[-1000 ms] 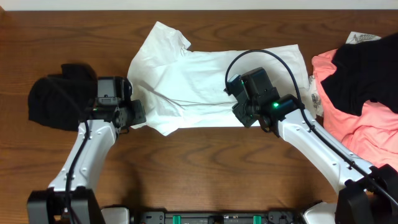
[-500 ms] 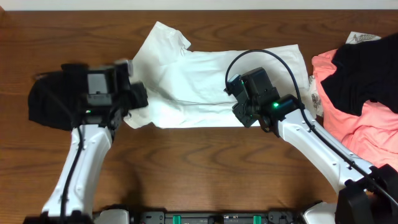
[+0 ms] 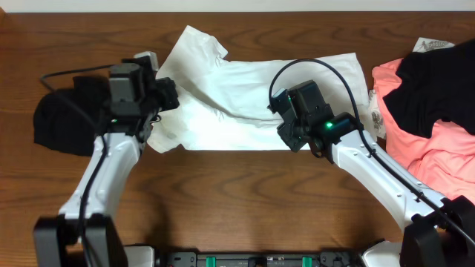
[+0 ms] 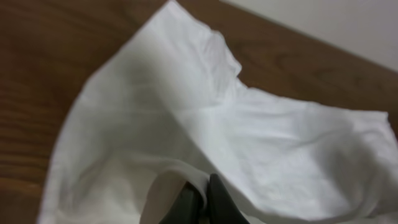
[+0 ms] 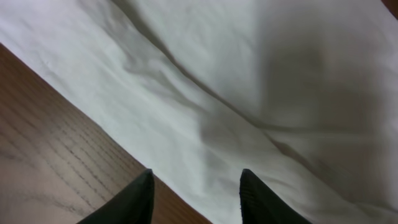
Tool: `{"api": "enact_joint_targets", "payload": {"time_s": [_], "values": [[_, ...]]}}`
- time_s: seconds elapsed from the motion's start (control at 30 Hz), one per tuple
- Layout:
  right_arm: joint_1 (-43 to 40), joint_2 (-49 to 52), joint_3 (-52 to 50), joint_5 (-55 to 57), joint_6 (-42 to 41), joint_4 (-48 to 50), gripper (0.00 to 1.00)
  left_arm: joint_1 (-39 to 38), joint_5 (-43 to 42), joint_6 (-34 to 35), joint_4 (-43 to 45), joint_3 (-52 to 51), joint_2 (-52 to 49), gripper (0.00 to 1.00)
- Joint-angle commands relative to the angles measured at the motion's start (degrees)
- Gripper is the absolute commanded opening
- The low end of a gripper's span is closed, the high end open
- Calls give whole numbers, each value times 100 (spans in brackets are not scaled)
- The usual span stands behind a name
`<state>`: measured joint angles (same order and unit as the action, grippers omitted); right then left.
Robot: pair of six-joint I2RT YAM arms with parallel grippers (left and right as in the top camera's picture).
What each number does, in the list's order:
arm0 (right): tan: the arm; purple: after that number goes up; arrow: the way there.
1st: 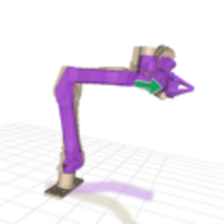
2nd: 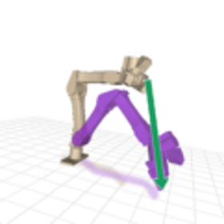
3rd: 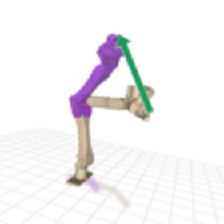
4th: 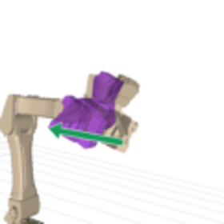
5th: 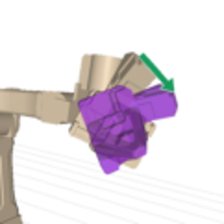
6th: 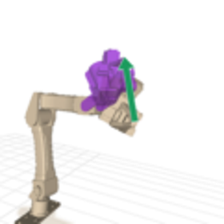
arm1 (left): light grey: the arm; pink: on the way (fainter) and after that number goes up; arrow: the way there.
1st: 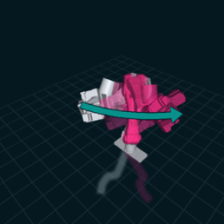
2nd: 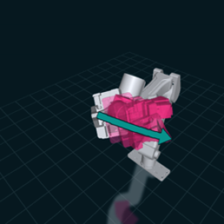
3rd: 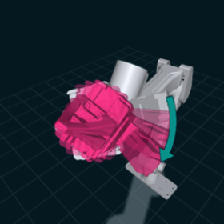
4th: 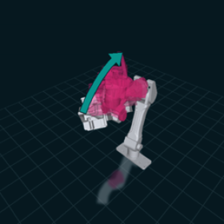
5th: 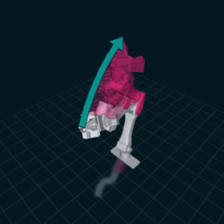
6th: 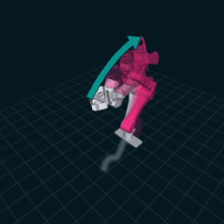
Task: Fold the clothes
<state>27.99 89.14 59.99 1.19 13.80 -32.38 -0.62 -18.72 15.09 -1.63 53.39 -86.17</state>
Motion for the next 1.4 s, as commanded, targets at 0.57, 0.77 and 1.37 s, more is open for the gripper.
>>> {"api": "enact_joint_targets", "payload": {"time_s": [0.57,0.77,1.37], "values": [[-17,466,-59,-916,468,-426,36,-48,186,173,162,52,-920,17],[-33,968,-59,-916,463,-330,30,-48,122,146,-225,52,-796,34],[-66,1064,-59,-916,374,-116,29,-979,-155,107,-1788,-98,177,34]]}}
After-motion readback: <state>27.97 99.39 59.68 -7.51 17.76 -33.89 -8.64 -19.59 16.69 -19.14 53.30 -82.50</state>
